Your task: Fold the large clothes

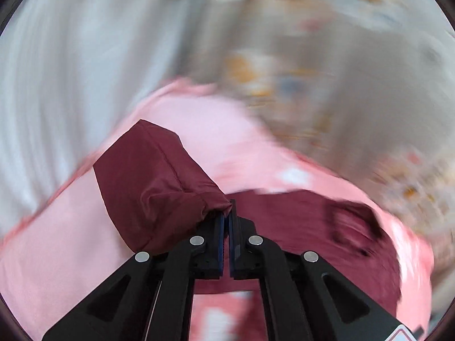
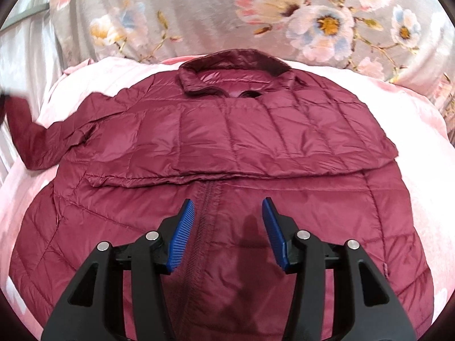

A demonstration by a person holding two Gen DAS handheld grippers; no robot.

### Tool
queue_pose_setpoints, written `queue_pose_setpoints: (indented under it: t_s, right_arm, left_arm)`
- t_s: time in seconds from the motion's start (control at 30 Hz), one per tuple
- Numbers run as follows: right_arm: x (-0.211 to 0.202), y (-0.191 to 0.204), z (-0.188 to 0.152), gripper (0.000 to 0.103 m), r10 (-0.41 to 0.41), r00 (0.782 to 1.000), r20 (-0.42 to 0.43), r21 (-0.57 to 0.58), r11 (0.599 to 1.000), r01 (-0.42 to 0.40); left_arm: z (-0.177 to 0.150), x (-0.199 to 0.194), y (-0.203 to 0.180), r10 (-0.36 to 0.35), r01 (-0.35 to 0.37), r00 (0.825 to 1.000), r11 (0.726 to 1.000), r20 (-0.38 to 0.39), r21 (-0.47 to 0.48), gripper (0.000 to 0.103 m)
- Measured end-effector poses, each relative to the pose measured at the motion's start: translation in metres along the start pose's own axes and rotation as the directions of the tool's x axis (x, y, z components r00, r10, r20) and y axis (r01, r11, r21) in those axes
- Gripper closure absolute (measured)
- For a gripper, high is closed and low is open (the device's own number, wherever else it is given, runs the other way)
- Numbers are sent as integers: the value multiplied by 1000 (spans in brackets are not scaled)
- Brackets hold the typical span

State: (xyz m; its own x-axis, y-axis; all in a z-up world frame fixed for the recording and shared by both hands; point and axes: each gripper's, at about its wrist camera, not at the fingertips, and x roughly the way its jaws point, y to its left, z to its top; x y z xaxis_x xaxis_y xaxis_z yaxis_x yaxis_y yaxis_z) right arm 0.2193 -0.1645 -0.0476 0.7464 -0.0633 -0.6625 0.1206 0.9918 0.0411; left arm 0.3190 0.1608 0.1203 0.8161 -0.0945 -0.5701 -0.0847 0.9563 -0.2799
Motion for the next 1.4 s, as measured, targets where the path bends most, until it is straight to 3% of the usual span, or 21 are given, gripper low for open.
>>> queue_pose_setpoints:
  t_s: [0.1, 0.2, 0.33, 0.4, 0.43, 0.47, 0.6, 0.7, 0.8, 0.93, 1.1, 1.2, 1.27, 1.3, 1.33, 1.37, 1.4]
  right_arm:
    - [-6, -16, -1, 53, -12, 1000, 9, 16, 1000, 12]
    - [-14, -36, -4, 51, -41, 999, 21, 36, 999, 40]
    - [-20, -73, -10, 50, -70, 997, 20, 87, 994, 68]
    - [-22, -88, -12, 49, -78, 997, 12, 109, 991, 76]
    - [-24, -97, -13, 49, -77, 997, 10, 121, 990, 75]
    - [-25, -104, -14, 49, -75, 997, 10, 130, 989, 73]
    - [-31, -119, -12, 46, -58, 998, 21, 153, 987, 55]
    - [-32, -121, -4, 46, -30, 999, 31, 163, 986, 25]
    - [-27, -119, 10, 43, 14, 999, 37, 185, 983, -20]
    - [-12, -114, 28, 43, 56, 998, 21, 212, 975, -59]
    - [13, -112, 48, 43, -10, 1000, -13, 216, 976, 13]
    - [28, -124, 53, 43, -52, 997, -48, 255, 965, 63]
    - [39, -130, 52, 43, -38, 996, -80, 276, 959, 58]
    - [46, -131, 51, 45, -14, 995, -100, 279, 959, 42]
    - [50, -131, 51, 57, 1, 993, -114, 276, 961, 30]
    - [54, -130, 53, 75, 19, 992, -126, 266, 964, 15]
    - [54, -129, 56, 86, 25, 992, -125, 260, 966, 8]
  left_arm:
    - [-8, -12, -79, -117, 116, 993, 985, -4, 129, 103]
    - [-36, -13, -169, -240, 251, 968, 938, -75, 239, 103]
    - [-84, 0, -244, -294, 337, 939, 888, -177, 313, 99]
    - [-112, 9, -264, -308, 380, 916, 872, -256, 310, 74]
    - [-128, 19, -271, -306, 397, 901, 869, -308, 297, 49]
    - [-139, 24, -273, -305, 401, 893, 872, -331, 279, 40]
    - [-157, 31, -253, -304, 393, 891, 889, -338, 236, 38]
    - [-148, 37, -214, -277, 344, 906, 923, -320, 175, 36]
    - [-130, 53, -159, -180, 217, 940, 971, -288, 101, 36]
    - [-113, 81, -95, -45, 48, 954, 999, -295, 3, 36]
    - [-106, 109, -50, 56, -68, 946, 997, -318, -28, 36]
    - [-109, 124, -35, 30, -62, 930, 995, -367, -76, 36]
    - [-111, 135, -25, -7, -45, 921, 991, -390, -124, 36]
    - [-113, 139, -20, -26, -38, 915, 988, -402, -150, 36]
    - [-113, 145, -15, -59, -23, 909, 981, -413, -190, 38]
    - [-112, 149, -12, -85, -10, 904, 976, -419, -219, 39]
    - [-111, 152, -13, -97, -4, 901, 973, -423, -232, 42]
